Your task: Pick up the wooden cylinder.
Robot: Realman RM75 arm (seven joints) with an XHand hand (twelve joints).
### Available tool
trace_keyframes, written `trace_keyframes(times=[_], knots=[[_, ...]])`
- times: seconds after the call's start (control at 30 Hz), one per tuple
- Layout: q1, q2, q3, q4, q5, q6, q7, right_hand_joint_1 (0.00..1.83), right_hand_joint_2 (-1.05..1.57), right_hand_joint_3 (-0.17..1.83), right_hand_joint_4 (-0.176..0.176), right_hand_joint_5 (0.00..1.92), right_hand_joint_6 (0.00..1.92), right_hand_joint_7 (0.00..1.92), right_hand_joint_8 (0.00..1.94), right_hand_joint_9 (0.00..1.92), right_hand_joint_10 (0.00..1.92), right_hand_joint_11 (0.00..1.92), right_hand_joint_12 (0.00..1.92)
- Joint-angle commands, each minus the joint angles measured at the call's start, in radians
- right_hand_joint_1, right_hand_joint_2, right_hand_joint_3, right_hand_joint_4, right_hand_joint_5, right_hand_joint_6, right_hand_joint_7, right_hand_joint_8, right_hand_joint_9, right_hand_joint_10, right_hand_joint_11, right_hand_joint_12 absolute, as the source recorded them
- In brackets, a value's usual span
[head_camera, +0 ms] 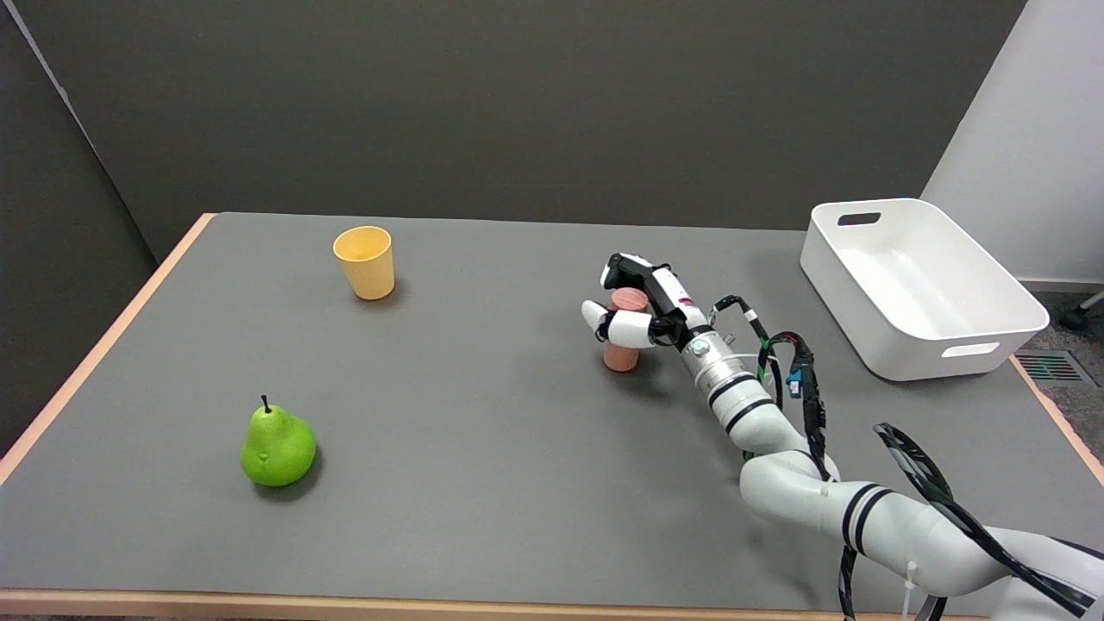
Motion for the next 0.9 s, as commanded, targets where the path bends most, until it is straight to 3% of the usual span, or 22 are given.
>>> trace_keyframes(times=[0.03,0.13,0.3,0.53,0.6,0.67,0.7,0.73,0.8,0.9], knots=[[0.004,0.0,0.005,-0.003,0.003,0.015,-0.002,1.03,0.8,0.66,-0.019,0.43,1.92,0.18,1.94,0.57,1.92,0.0,1.92],[0.006,0.0,0.01,-0.003,-0.002,0.015,-0.002,0.82,1.07,0.77,-0.018,0.53,1.92,0.15,1.94,0.57,1.92,0.0,1.92],[0.008,0.001,0.009,-0.003,-0.005,0.015,-0.002,0.82,1.07,0.78,-0.012,0.54,1.92,0.17,1.94,0.58,1.92,0.0,1.92],[-0.001,0.0,0.006,0.001,0.002,0.015,-0.002,0.83,1.04,0.82,-0.021,0.56,1.92,0.19,1.94,0.58,1.92,0.0,1.92],[-0.002,0.0,0.006,0.003,-0.003,0.015,-0.002,0.85,0.93,0.99,0.007,0.64,1.92,0.34,1.94,0.59,1.92,0.0,1.92],[-0.003,0.0,0.005,0.006,-0.005,0.022,-0.002,0.87,0.89,1.05,-0.009,0.67,1.91,0.43,1.94,0.61,1.92,0.0,1.92],[-0.003,0.0,0.004,0.007,-0.006,0.026,-0.002,0.87,0.89,1.06,0.007,0.67,1.92,0.45,1.94,0.63,1.92,0.0,1.92],[-0.003,0.0,0.003,0.007,-0.009,0.029,-0.002,0.86,0.89,1.06,0.032,0.67,1.92,0.46,1.94,0.65,1.92,0.0,1.92],[-0.003,0.0,0.003,0.007,-0.015,0.034,-0.002,0.9,0.79,0.8,0.0,0.69,1.92,0.47,1.94,0.69,1.92,0.0,1.92],[0.0,0.0,0.003,0.004,-0.015,0.034,-0.002,1.05,0.71,0.86,0.011,0.71,1.92,0.56,1.94,0.78,1.92,0.07,1.92]])
